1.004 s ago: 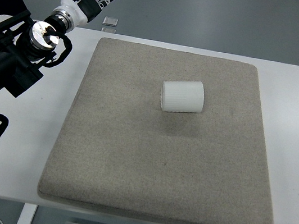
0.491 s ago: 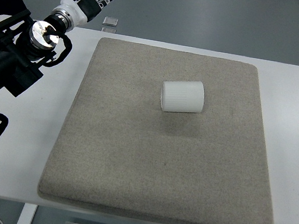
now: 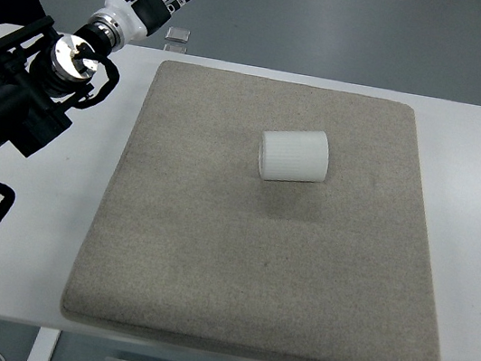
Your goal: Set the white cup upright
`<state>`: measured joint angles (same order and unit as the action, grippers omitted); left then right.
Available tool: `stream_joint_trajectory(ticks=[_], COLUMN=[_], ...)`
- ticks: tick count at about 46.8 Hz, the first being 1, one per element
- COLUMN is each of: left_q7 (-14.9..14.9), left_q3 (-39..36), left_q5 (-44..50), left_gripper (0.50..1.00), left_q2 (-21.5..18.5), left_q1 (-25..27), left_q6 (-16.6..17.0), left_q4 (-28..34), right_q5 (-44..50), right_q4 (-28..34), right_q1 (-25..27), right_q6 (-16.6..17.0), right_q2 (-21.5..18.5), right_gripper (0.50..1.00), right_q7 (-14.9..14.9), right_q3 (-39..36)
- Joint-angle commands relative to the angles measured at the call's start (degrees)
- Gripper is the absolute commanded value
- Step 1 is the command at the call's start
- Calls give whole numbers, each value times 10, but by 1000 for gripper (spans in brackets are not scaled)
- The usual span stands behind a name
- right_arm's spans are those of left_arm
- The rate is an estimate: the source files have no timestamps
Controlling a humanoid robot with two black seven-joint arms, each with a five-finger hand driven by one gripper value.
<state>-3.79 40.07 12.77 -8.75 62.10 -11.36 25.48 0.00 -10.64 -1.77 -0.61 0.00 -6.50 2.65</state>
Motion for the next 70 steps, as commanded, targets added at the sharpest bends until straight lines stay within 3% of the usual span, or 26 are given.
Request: stream_joint_trajectory(ticks=[1, 9, 21, 31, 37, 49, 52, 57, 70], left_q7=[1, 0, 1, 12, 44, 170, 191, 203, 211], left_q3=[-3, -4, -10, -88, -139, -166, -177, -182, -213], left_q5=[-49, -135, -341, -420, -459, -491, -510, -547, -629], left_gripper=[994, 994, 994, 994, 994, 994, 994, 994, 992], left_q2=[0, 0, 7, 0, -9, -27, -29, -29, -20], left_q1=[2, 3, 19, 65, 94, 136, 143, 150, 154], left_q6=[0, -1, -3, -27, -33, -79, -99, -135, -150], left_q4=[13, 14, 44, 99, 127, 199, 206, 210, 228], right_q5=[0, 0, 0, 0, 0, 0, 0, 0, 0], right_q4=[0, 0, 0, 0, 0, -1, 0, 0, -1], right_q1=[0, 0, 0, 0, 0, 0, 0, 0, 0], right_q6=[0, 0, 0, 0, 0, 0, 0, 0, 0], right_q2=[0, 0, 0, 0, 0, 0, 0, 0, 0], right_gripper=[930, 930, 930, 930, 930, 930, 930, 930, 930], right_q7=[0, 1, 0, 0, 0, 0, 0, 0, 0], right_q3=[0, 0, 0, 0, 1, 1, 0, 0, 0])
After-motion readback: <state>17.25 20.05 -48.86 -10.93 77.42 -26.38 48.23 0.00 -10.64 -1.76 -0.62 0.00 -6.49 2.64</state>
